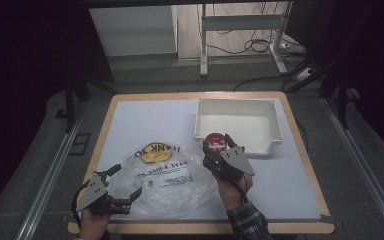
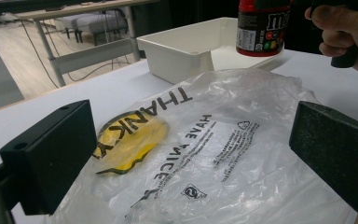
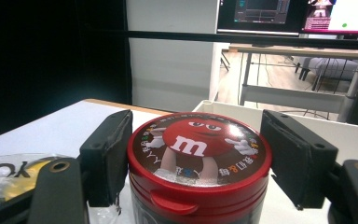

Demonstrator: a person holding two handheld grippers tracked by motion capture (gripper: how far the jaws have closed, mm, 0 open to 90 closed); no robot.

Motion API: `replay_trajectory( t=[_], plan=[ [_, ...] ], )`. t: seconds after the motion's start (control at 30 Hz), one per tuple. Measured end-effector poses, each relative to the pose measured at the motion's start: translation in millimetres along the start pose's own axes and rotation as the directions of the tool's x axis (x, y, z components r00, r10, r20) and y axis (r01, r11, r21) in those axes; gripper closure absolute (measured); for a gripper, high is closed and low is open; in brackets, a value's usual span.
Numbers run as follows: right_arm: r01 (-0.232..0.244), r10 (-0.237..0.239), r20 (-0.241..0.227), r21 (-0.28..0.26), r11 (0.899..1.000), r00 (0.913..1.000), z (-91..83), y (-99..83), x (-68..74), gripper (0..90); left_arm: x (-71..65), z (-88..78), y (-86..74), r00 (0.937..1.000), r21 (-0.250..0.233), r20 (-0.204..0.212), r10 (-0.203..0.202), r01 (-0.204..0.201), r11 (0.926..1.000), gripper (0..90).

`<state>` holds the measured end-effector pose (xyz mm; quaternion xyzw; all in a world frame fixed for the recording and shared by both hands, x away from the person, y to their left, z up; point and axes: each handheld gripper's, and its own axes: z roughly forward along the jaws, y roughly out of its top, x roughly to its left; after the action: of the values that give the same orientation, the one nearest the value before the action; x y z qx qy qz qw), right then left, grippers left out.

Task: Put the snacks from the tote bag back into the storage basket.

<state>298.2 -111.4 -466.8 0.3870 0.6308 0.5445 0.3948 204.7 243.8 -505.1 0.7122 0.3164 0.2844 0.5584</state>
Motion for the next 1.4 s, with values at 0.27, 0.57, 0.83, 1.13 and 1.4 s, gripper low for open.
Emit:
replay_trajectory(
  t=[0.27,0.57,0.83,1.13,1.4],
  plan=[
    [0.003,-0.003,0.019,-0.005,1.000,0.9998,7.0,-2.2,-8.1,27.5,0.1,-0.2,0.0,1.0000,0.000,-0.001,0.000,0.000,1.0000,0.7],
    [0.007,-0.007,0.030,-0.007,1.000,0.9995,18.7,-4.9,-16.3,27.5,0.5,-0.6,0.1,1.0000,0.000,-0.003,0.001,-0.001,1.0000,0.7],
    [0.005,-0.005,0.026,-0.009,1.000,0.9996,29.0,-5.3,-21.2,27.5,0.8,-1.1,0.1,1.0000,-0.001,-0.004,0.001,-0.001,1.0000,0.7],
    [0.015,-0.014,0.022,-0.027,1.000,0.9997,40.7,-4.0,-25.0,27.5,1.3,-1.6,0.2,1.0000,-0.003,-0.005,0.001,-0.001,1.0000,0.7],
    [0.004,-0.003,0.011,-0.031,0.999,0.9999,52.7,-5.3,-30.0,27.5,1.7,-2.5,0.3,1.0000,-0.015,0.003,-0.006,0.006,0.9999,0.6]
  ],
)
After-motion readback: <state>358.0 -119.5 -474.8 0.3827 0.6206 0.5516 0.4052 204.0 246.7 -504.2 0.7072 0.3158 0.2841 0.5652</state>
